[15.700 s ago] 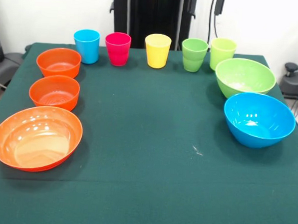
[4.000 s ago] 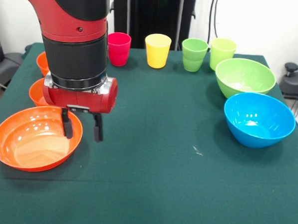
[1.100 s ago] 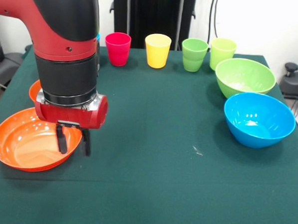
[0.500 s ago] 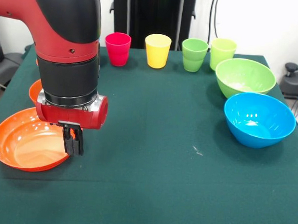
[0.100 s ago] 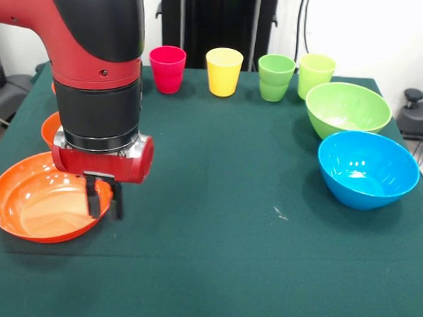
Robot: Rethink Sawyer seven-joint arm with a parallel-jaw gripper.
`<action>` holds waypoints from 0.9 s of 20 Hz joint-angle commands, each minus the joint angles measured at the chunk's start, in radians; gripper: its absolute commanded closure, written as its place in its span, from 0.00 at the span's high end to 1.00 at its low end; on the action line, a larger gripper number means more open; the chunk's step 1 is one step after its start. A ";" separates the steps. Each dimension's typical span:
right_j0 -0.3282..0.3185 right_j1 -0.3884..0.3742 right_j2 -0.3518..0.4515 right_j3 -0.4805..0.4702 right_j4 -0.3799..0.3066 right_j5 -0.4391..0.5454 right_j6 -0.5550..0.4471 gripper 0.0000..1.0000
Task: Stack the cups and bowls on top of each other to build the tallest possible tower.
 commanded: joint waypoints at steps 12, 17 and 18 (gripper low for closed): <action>0.009 0.004 0.080 0.028 -0.086 0.003 -0.140 1.00; -0.012 -0.019 0.076 0.104 -0.093 -0.045 -0.132 1.00; -0.017 -0.022 0.076 0.116 -0.095 -0.053 -0.134 1.00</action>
